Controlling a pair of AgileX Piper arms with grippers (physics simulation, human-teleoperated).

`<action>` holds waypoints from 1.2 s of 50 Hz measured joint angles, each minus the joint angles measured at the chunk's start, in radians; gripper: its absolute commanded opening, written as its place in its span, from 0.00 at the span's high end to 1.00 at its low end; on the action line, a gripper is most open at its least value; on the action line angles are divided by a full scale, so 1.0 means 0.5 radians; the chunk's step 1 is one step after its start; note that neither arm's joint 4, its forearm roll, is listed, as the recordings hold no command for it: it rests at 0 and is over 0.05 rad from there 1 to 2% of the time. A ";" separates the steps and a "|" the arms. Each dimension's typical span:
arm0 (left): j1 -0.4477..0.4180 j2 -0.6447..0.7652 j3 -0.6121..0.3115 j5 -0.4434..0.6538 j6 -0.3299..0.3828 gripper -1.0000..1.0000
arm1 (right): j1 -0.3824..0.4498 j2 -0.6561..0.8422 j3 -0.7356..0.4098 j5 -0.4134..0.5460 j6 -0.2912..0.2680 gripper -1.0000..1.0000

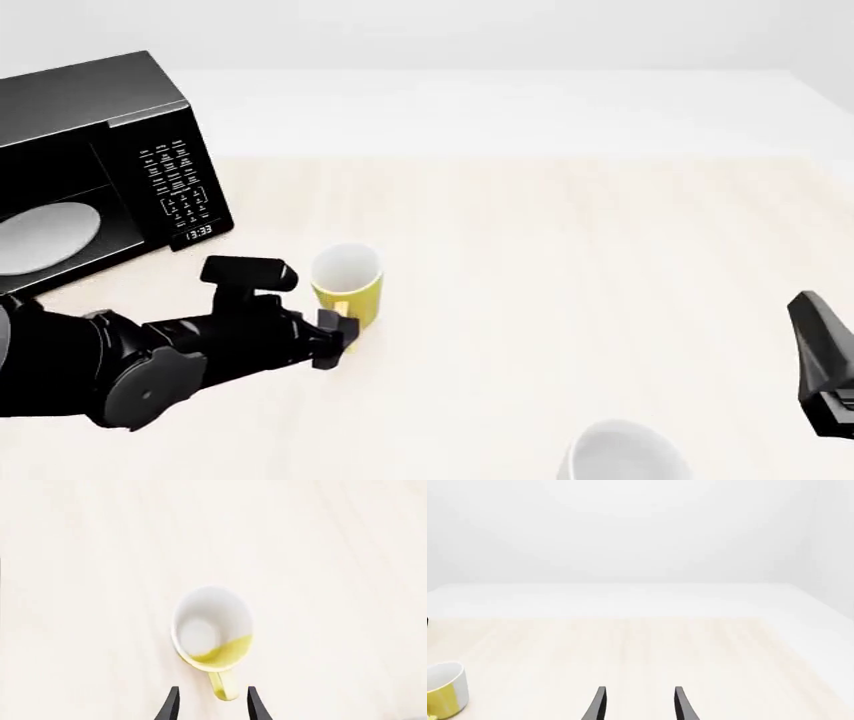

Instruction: Put the yellow and white mug in the microwave and close it.

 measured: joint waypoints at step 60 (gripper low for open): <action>0.036 0.099 0.075 -0.142 -0.099 1.00 | 0.000 0.000 0.000 0.000 0.000 0.00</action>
